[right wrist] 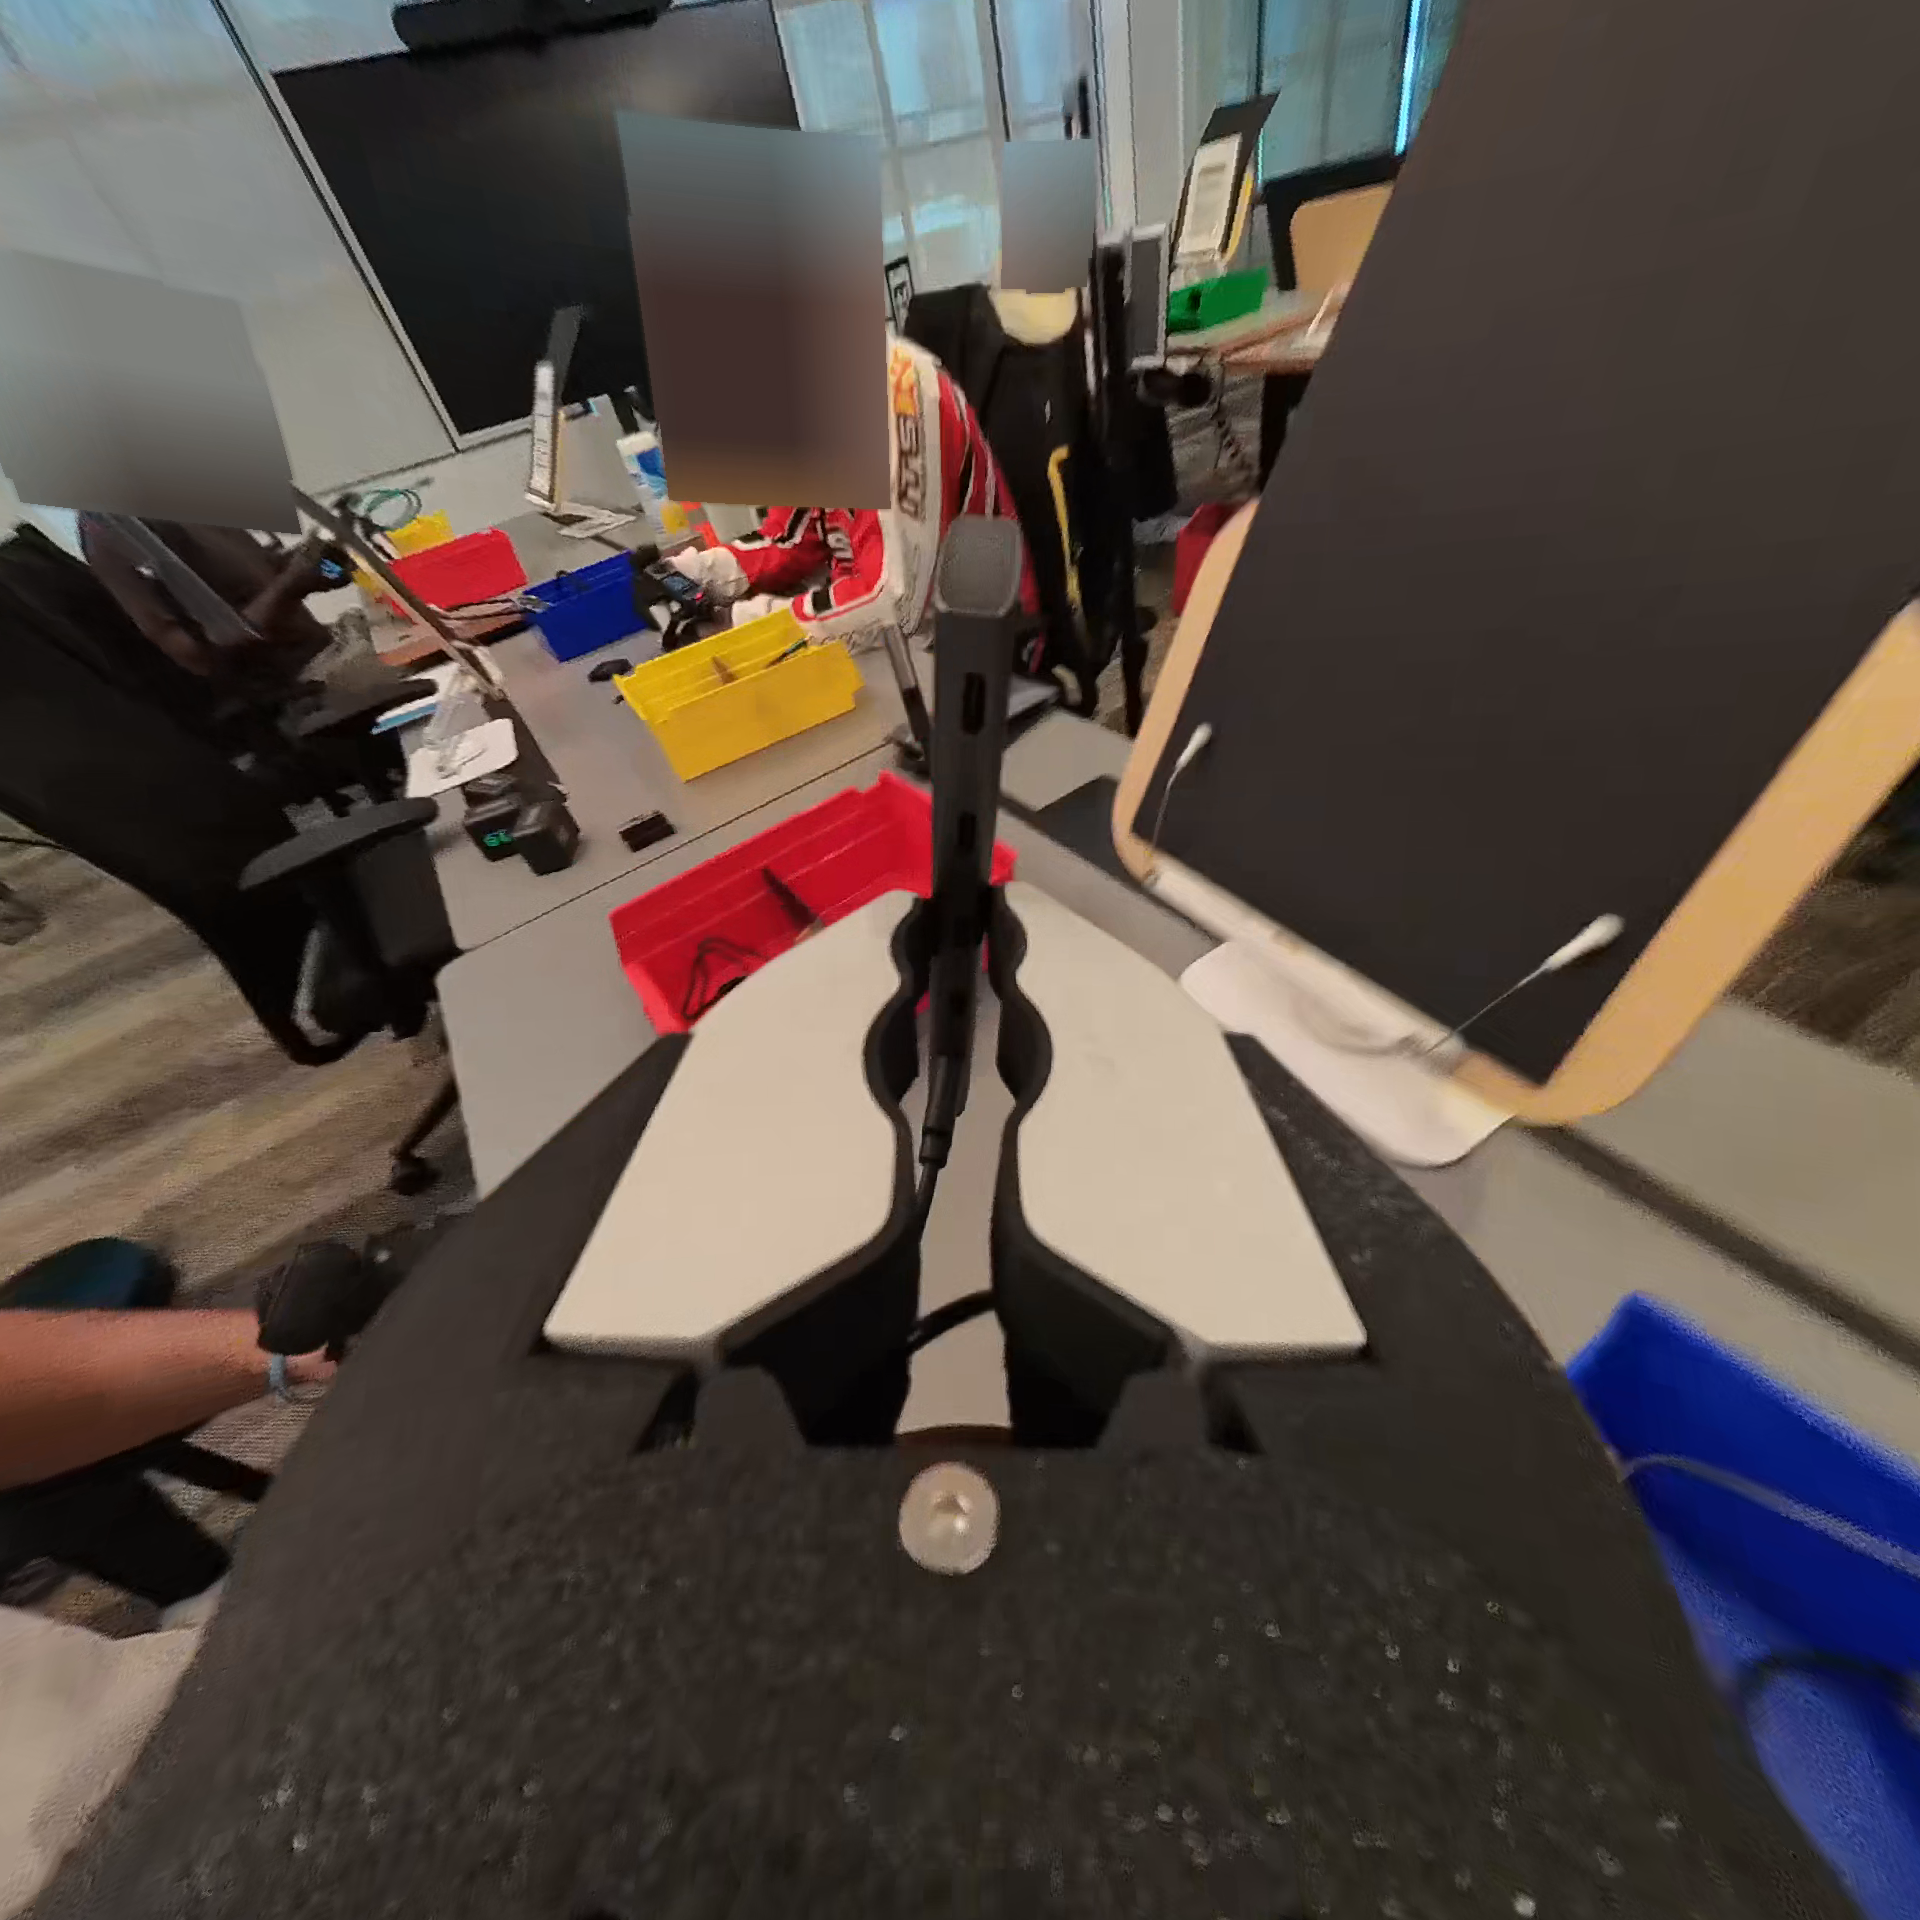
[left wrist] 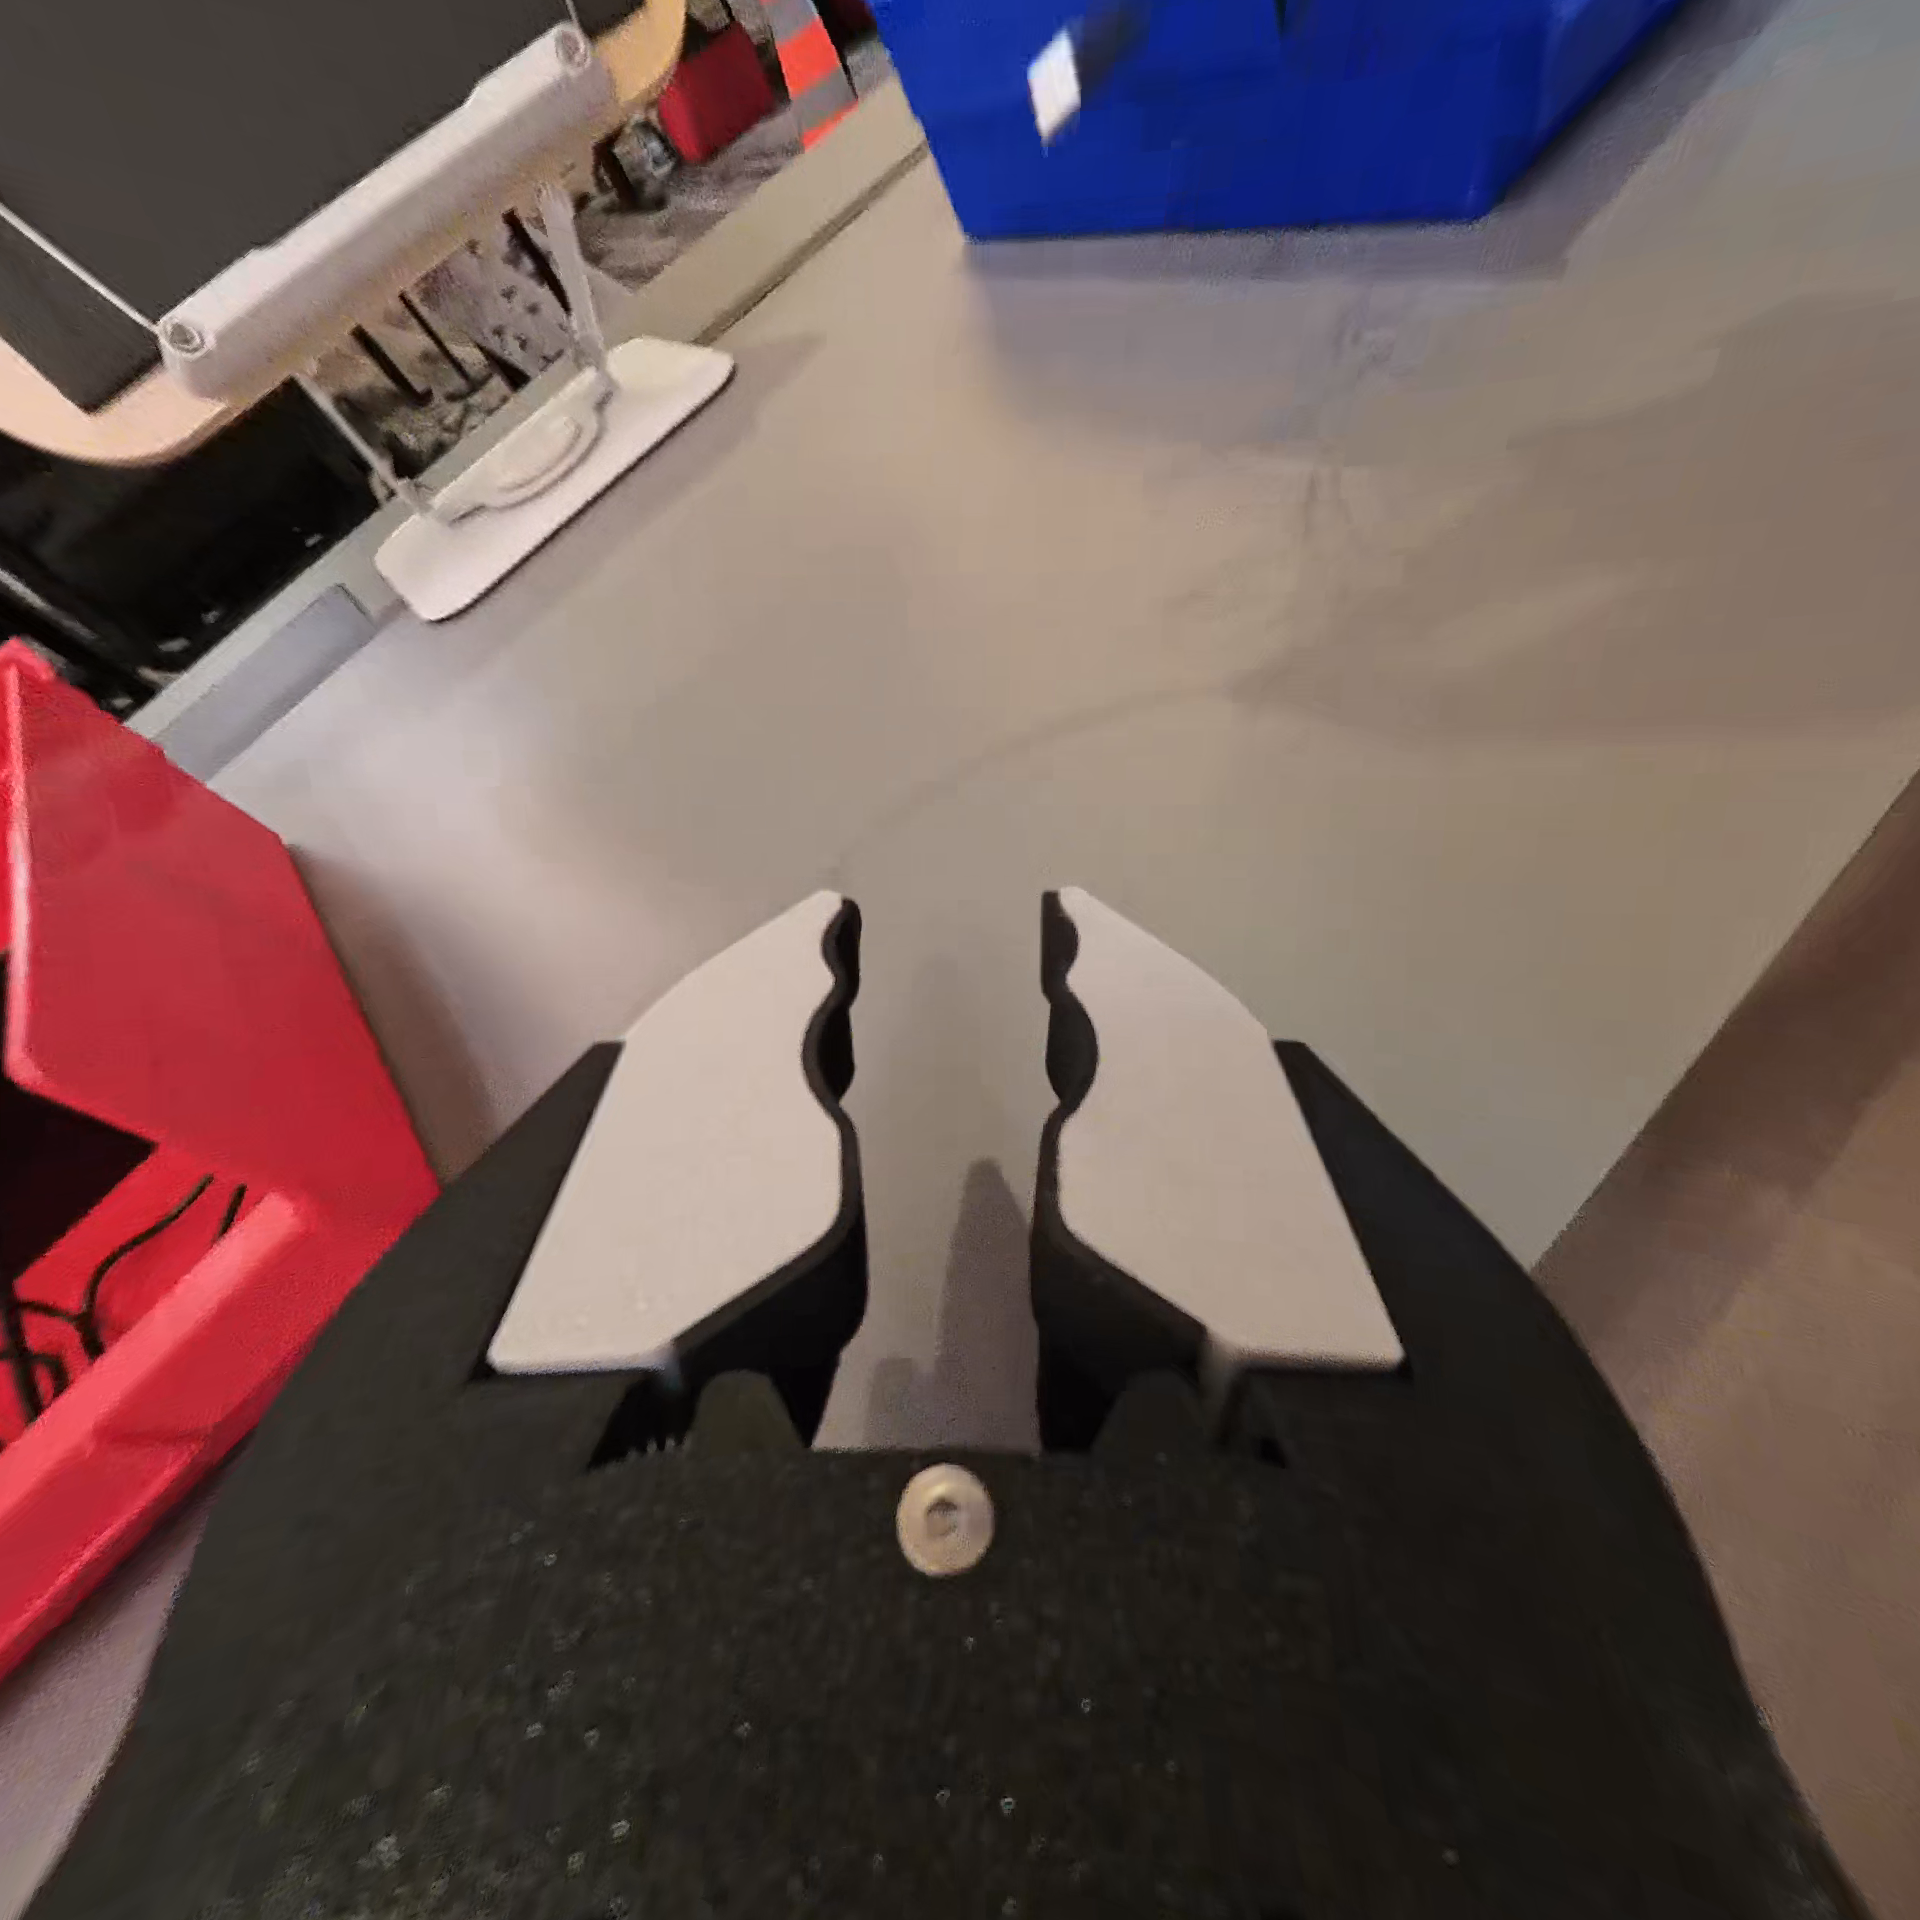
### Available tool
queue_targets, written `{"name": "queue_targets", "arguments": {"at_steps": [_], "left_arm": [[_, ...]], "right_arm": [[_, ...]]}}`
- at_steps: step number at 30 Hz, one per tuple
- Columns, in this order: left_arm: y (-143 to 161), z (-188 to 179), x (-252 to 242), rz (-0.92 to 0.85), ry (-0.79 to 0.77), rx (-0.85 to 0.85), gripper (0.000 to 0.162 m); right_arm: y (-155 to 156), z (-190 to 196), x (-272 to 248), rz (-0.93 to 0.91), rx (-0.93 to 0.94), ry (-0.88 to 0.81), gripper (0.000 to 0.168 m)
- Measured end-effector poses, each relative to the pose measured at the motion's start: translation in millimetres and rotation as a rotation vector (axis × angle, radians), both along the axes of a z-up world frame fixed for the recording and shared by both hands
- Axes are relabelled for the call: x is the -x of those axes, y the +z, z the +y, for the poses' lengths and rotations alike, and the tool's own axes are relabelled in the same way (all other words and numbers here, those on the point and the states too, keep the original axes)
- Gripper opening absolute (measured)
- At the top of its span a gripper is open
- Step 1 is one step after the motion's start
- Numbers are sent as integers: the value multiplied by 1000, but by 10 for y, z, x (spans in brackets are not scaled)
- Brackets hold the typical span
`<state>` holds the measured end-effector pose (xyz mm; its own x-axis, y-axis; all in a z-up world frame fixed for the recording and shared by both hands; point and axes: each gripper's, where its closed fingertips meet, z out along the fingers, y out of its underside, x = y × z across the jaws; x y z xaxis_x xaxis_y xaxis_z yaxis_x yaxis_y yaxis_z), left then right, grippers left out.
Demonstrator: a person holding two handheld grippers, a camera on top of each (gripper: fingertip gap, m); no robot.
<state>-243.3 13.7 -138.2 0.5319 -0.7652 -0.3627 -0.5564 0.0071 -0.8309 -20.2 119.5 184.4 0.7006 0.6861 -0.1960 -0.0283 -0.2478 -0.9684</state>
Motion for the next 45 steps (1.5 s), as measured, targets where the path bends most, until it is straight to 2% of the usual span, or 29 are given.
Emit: {"name": "queue_targets", "arguments": {"at_steps": [3,5,7,9,11,13,17,19,22,25,28,33,36,38,40,42,45], "left_arm": [[0,43,93,24,26,-27,30],[-5,46,107,10,28,-6,30],[-19,23,95,-17,20,44,30],[-11,-11,59,-70,4,109,30],[9,-51,23,-127,-20,167,30],[3,-54,27,-139,-26,191,30],[29,-21,116,-119,-3,150,30],[17,-14,156,-107,7,140,30],[-34,2,190,-85,19,143,29],[-73,11,180,-75,18,151,29],[-106,15,161,-63,14,152,29],[-113,23,102,-79,15,167,29],[15,-61,-1,-236,-29,271,28],[178,-133,-40,-400,-79,369,28],[314,-161,5,-537,-113,446,28],[443,-180,109,-653,-142,491,25],[678,-161,390,-767,-139,420,24]], "right_arm": [[613,137,-269,-56,-66,-29,10],[911,249,-451,-72,-83,-41,10],[1069,378,-628,-48,-76,-50,10],[1040,551,-816,-35,-80,-71,10],[846,709,-960,14,-95,-47,10],[519,843,-1135,116,-83,-30,10],[-605,1046,-1702,52,-18,-129,10],[-1219,1045,-1970,29,83,-170,10],[-1817,948,-2311,-18,175,-233,10],[-2053,850,-2606,-58,222,-291,10],[-2350,770,-2782,-200,371,-310,10],[-2706,765,-2599,-468,527,-219,10],[-2924,873,-2444,-577,616,-186,10],[-3063,988,-2477,-628,676,-232,10],[-3161,1075,-2610,-670,732,-312,19],[-3097,1119,-2692,-730,717,-384,29],[-2645,1114,-2709,-867,514,-469,39]]}}
